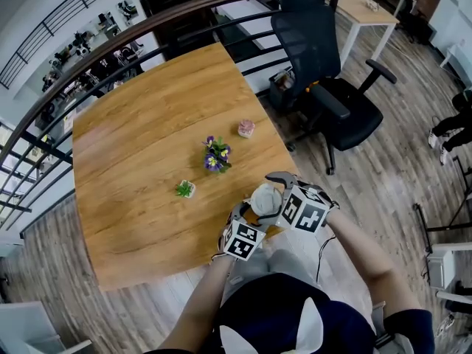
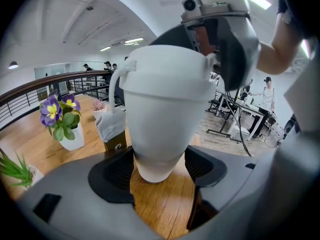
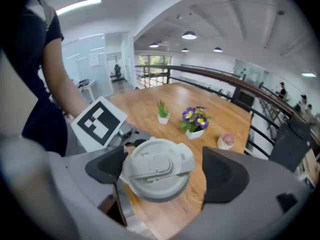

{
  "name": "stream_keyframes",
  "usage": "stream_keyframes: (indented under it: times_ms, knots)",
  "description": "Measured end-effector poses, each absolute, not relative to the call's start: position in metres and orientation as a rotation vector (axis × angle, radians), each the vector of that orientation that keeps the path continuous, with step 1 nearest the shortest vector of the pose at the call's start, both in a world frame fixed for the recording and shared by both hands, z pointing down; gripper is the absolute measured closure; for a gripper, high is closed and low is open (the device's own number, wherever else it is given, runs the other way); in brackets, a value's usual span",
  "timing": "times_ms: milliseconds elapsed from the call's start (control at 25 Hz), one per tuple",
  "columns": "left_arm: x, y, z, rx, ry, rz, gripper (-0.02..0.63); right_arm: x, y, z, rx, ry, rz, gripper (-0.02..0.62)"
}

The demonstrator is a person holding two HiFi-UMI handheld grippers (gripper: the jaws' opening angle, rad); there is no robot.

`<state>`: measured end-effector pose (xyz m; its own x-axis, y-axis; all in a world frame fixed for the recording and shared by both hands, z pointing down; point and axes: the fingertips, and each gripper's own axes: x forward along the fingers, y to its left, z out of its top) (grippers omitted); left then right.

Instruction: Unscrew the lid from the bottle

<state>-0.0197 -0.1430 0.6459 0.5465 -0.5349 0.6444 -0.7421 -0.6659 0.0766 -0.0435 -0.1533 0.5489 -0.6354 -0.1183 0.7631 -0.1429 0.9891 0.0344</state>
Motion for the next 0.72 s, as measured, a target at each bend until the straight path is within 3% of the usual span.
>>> stream_keyframes:
  times_ms: [200, 360, 720]
  knots:
    - [-0.020, -0.144, 0.645, 2.444, -1.049, 0.846, 0.284, -0.042, -0.162, 0.549, 0.552, -2.331, 0.213, 0.104]
    - [-0.021, -0.144, 0.646, 2.442, -1.049, 0.842, 0.284, -0.040, -0.165, 0.555, 0.789, -2.343, 0.376, 0.147]
    - [-0.019, -0.144, 0.646, 2.438, -1.049, 0.838, 0.284, -0.038, -0.165, 0.567, 0.893, -2.287, 0.298, 0.138]
